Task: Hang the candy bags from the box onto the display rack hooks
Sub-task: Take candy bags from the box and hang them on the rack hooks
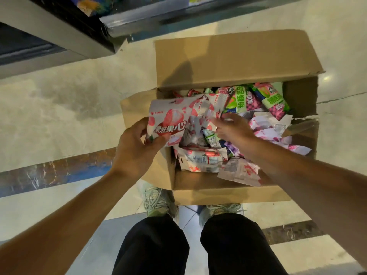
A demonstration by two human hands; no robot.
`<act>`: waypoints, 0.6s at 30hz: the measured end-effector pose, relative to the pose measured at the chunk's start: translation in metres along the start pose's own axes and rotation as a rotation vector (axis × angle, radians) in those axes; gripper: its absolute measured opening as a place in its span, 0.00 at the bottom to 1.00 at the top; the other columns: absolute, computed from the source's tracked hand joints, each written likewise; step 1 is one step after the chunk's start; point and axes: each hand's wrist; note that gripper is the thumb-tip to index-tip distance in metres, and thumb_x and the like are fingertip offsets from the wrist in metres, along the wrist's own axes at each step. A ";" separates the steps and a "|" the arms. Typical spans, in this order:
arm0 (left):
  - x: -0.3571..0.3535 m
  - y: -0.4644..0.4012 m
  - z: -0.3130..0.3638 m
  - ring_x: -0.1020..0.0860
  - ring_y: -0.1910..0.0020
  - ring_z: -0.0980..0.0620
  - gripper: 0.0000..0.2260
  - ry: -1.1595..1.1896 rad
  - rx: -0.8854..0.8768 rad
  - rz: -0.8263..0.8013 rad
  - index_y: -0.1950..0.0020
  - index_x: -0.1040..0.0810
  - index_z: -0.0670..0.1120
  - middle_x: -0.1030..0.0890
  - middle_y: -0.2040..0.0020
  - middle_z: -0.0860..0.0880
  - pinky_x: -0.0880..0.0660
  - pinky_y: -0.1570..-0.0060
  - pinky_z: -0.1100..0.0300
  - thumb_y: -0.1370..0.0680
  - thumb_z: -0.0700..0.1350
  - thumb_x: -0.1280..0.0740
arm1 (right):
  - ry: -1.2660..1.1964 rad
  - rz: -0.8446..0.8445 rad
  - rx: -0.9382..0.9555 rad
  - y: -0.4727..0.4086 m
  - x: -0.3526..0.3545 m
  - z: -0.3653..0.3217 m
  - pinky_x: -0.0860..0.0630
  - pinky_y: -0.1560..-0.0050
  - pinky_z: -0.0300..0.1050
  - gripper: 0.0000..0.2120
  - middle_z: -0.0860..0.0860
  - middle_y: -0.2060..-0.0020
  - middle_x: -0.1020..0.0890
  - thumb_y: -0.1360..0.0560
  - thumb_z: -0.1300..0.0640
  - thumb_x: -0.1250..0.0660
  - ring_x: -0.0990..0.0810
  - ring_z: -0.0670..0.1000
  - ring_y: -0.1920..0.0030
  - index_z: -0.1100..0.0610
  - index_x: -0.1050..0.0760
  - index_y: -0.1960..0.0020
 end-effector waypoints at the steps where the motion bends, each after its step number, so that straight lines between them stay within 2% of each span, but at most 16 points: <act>1: -0.002 -0.002 -0.001 0.20 0.49 0.66 0.16 0.004 -0.016 -0.005 0.37 0.22 0.51 0.18 0.46 0.58 0.25 0.53 0.75 0.24 0.44 0.26 | 0.024 0.013 0.017 -0.007 -0.009 -0.004 0.17 0.44 0.54 0.09 0.53 0.59 0.19 0.24 0.54 0.27 0.16 0.53 0.53 0.59 0.23 0.54; 2: -0.005 -0.003 -0.001 0.20 0.51 0.68 0.16 0.016 -0.026 -0.007 0.37 0.22 0.52 0.18 0.48 0.60 0.26 0.55 0.78 0.24 0.43 0.27 | 0.058 0.023 0.036 -0.013 -0.017 -0.007 0.17 0.45 0.55 0.08 0.53 0.60 0.18 0.26 0.55 0.25 0.16 0.53 0.54 0.58 0.22 0.57; 4: -0.009 -0.003 -0.004 0.20 0.51 0.70 0.16 0.064 -0.042 -0.014 0.37 0.22 0.51 0.18 0.49 0.62 0.26 0.55 0.78 0.23 0.41 0.27 | 0.134 0.068 0.059 -0.025 -0.030 -0.005 0.17 0.46 0.58 0.08 0.55 0.54 0.14 0.29 0.55 0.23 0.15 0.56 0.51 0.58 0.17 0.53; 5: -0.012 -0.001 -0.006 0.20 0.51 0.70 0.16 0.076 -0.047 -0.016 0.37 0.22 0.51 0.18 0.49 0.63 0.26 0.54 0.77 0.23 0.40 0.28 | 0.164 0.090 0.061 -0.027 -0.034 -0.002 0.17 0.47 0.55 0.09 0.55 0.53 0.14 0.29 0.54 0.22 0.15 0.57 0.50 0.57 0.17 0.52; 7: -0.018 0.005 -0.009 0.20 0.53 0.69 0.16 0.073 -0.043 -0.010 0.37 0.23 0.51 0.19 0.50 0.62 0.25 0.54 0.77 0.23 0.40 0.28 | 0.205 0.157 0.094 -0.022 -0.033 0.007 0.19 0.56 0.41 0.05 0.52 0.55 0.16 0.25 0.55 0.27 0.16 0.56 0.50 0.55 0.19 0.52; 8: -0.021 0.010 -0.010 0.20 0.52 0.68 0.16 0.070 -0.034 -0.008 0.37 0.22 0.50 0.18 0.49 0.60 0.25 0.54 0.77 0.23 0.40 0.28 | 0.239 0.192 0.132 -0.013 -0.029 0.011 0.24 0.64 0.32 0.04 0.51 0.56 0.18 0.23 0.56 0.30 0.18 0.54 0.52 0.56 0.19 0.50; 9: -0.025 0.016 -0.010 0.20 0.51 0.66 0.15 0.072 -0.025 -0.011 0.37 0.22 0.49 0.18 0.48 0.59 0.24 0.53 0.76 0.23 0.40 0.28 | 0.257 0.229 0.187 -0.002 -0.024 0.017 0.30 0.69 0.28 0.07 0.49 0.56 0.20 0.21 0.57 0.32 0.20 0.51 0.53 0.56 0.18 0.46; 10: -0.027 0.024 -0.009 0.19 0.50 0.66 0.15 0.081 -0.017 -0.016 0.37 0.22 0.49 0.17 0.48 0.58 0.23 0.52 0.75 0.23 0.40 0.28 | 0.247 0.262 0.242 0.009 -0.016 0.022 0.32 0.69 0.29 0.08 0.48 0.56 0.21 0.20 0.57 0.33 0.21 0.47 0.54 0.57 0.19 0.44; 12: -0.028 0.039 -0.005 0.20 0.52 0.71 0.14 0.098 -0.003 -0.038 0.40 0.23 0.51 0.18 0.50 0.60 0.23 0.53 0.75 0.23 0.38 0.28 | 0.252 0.312 0.338 0.040 0.003 0.026 0.31 0.63 0.36 0.06 0.47 0.59 0.23 0.20 0.56 0.33 0.26 0.35 0.62 0.59 0.21 0.48; 13: -0.027 0.046 -0.001 0.20 0.53 0.72 0.14 0.093 0.000 -0.051 0.42 0.23 0.52 0.18 0.51 0.61 0.23 0.53 0.75 0.23 0.38 0.28 | 0.269 0.331 0.383 0.056 0.013 0.027 0.33 0.63 0.35 0.08 0.48 0.61 0.24 0.20 0.55 0.32 0.27 0.35 0.63 0.60 0.24 0.51; 15: -0.022 0.061 0.011 0.19 0.52 0.69 0.15 0.089 -0.009 -0.059 0.41 0.23 0.52 0.17 0.50 0.58 0.22 0.51 0.72 0.24 0.37 0.28 | 0.249 0.337 0.449 0.087 0.036 0.024 0.33 0.57 0.27 0.09 0.54 0.55 0.22 0.20 0.55 0.32 0.25 0.36 0.55 0.62 0.25 0.48; 16: -0.017 0.070 0.021 0.19 0.51 0.66 0.15 0.086 -0.013 -0.058 0.41 0.24 0.52 0.17 0.48 0.57 0.21 0.48 0.69 0.24 0.38 0.28 | 0.250 0.337 0.482 0.105 0.047 0.018 0.31 0.51 0.27 0.09 0.54 0.49 0.22 0.20 0.55 0.32 0.24 0.39 0.49 0.61 0.24 0.44; 18: -0.002 0.091 0.048 0.18 0.48 0.59 0.15 0.076 -0.021 -0.053 0.41 0.24 0.52 0.17 0.47 0.55 0.20 0.46 0.63 0.24 0.38 0.27 | 0.283 0.380 0.556 0.146 0.068 0.000 0.26 0.42 0.37 0.11 0.48 0.43 0.23 0.20 0.56 0.33 0.23 0.44 0.44 0.60 0.23 0.40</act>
Point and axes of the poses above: each hand's wrist, its own y-axis away from the middle knuckle, its own x-axis out of the back of the hand, z = x × y
